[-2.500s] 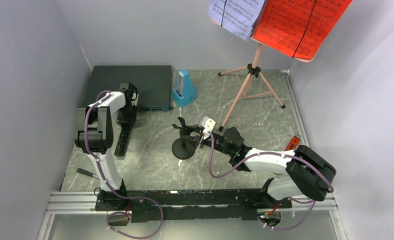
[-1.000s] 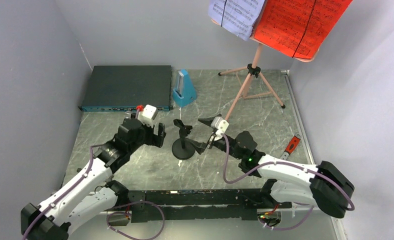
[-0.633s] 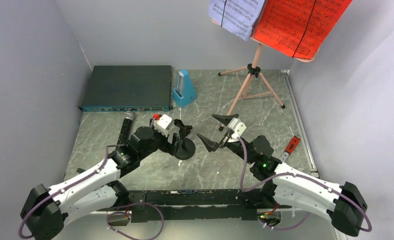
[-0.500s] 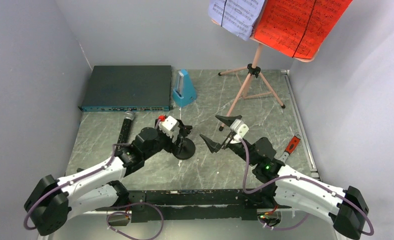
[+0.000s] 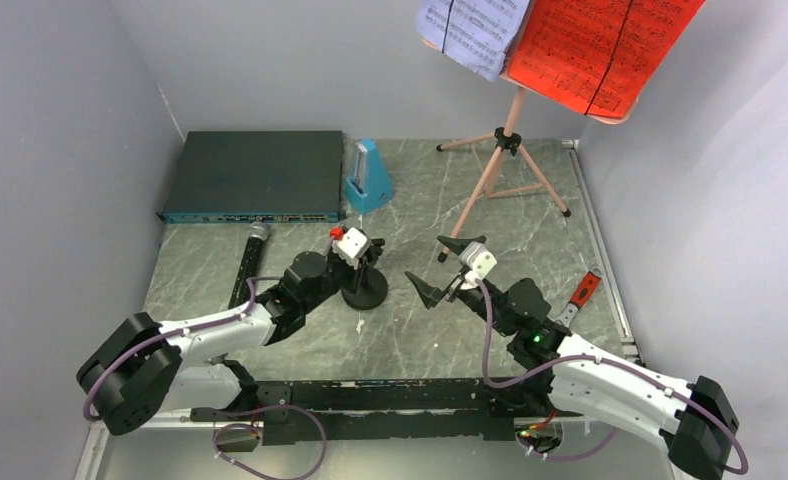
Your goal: Pack up the instrument practice props
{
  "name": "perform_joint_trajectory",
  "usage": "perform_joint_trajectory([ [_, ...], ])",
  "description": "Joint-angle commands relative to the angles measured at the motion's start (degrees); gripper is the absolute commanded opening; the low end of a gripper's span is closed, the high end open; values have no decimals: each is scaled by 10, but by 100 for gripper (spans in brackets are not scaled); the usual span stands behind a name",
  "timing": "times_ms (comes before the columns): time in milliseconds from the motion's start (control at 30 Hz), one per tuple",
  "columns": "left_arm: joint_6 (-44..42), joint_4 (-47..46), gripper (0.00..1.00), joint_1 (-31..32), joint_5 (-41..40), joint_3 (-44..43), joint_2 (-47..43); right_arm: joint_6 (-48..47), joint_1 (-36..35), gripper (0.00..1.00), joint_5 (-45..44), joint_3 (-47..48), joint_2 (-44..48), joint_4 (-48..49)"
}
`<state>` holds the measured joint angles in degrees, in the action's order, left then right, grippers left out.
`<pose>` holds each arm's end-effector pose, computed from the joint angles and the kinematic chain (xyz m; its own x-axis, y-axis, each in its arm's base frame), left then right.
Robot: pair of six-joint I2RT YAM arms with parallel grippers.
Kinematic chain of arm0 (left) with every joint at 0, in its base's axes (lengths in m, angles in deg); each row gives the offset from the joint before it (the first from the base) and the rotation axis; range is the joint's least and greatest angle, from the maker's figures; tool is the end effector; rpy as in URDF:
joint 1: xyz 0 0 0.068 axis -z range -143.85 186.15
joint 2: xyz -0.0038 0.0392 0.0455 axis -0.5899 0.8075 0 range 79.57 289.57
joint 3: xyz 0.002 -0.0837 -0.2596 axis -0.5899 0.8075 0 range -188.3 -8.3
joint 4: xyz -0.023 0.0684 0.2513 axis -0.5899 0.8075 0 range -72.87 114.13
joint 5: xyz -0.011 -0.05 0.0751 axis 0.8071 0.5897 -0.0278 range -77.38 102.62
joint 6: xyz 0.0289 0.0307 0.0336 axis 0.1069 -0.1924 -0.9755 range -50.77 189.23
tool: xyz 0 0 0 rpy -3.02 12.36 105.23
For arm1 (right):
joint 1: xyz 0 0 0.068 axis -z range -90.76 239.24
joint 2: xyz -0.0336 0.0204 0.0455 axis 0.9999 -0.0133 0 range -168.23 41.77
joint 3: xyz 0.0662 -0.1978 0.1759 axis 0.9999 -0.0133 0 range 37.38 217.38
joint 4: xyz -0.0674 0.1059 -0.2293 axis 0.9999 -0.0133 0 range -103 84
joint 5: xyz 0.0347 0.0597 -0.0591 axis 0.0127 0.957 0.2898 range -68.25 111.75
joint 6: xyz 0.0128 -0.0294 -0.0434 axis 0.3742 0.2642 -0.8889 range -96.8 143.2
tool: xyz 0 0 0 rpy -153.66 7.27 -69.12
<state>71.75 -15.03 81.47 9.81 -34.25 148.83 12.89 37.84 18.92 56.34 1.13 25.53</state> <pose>0.1795 -0.1790 0.2148 -0.1655 0.1050 -0.9806 0.6697 0.7418 -0.0336 0.1121 0.1375 0.2693 0.2392 0.0131 -0.9709 -0.7190 0.6744 -0.1680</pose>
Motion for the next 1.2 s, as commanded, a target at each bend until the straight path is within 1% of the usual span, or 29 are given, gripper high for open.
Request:
perform_joint_trajectory([
  [0, -18, -52, 18, -1, -18, -14, -21, -6, 1, 100, -11, -6, 6, 25],
  [100, -42, -33, 8, -1, -28, -26, -38, -5, 1, 100, -9, -8, 1, 30],
  [133, -46, -24, 6, -1, -33, -31, -45, -5, 1, 100, -8, -8, -1, 31],
  [233, -69, -3, 4, -2, -57, -47, -65, -4, 1, 100, -8, -11, -4, 36],
  [333, -106, 20, 3, -4, -98, -71, -83, -2, 1, 100, -8, -14, -7, 43],
  [433, -126, 64, 3, -30, -118, -105, -91, 0, 1, 100, -9, -18, -12, 50],
  [533, -119, 107, 3, -81, -111, -133, -101, 1, 1, 100, -10, -21, -14, 54],
  [600, -116, 119, 3, -122, -105, -142, -116, 3, 1, 100, -12, -26, -14, 59],
  [667, -119, 129, 3, -163, -115, -150, -127, 4, 1, 100, -14, -27, -13, 61],
  [800, -105, 158, 3, -266, -143, -166, -141, 4, 1, 100, -11, -30, -15, 63],
  [933, -86, 136, 3, -357, -159, -152, -150, 7, 1, 100, -6, -32, -20, 68],
  [1033, -57, 115, 3, -423, -163, -143, -140, 9, 1, 100, -4, -34, -20, 73],
  [1100, -12, 113, 3, -478, -151, -143, -124, 9, 1, 100, -4, -35, -21, 76],
  [1167, 24, 109, 3, -526, -118, -143, -103, 10, 1, 100, -6, -38, -21, 79],
])
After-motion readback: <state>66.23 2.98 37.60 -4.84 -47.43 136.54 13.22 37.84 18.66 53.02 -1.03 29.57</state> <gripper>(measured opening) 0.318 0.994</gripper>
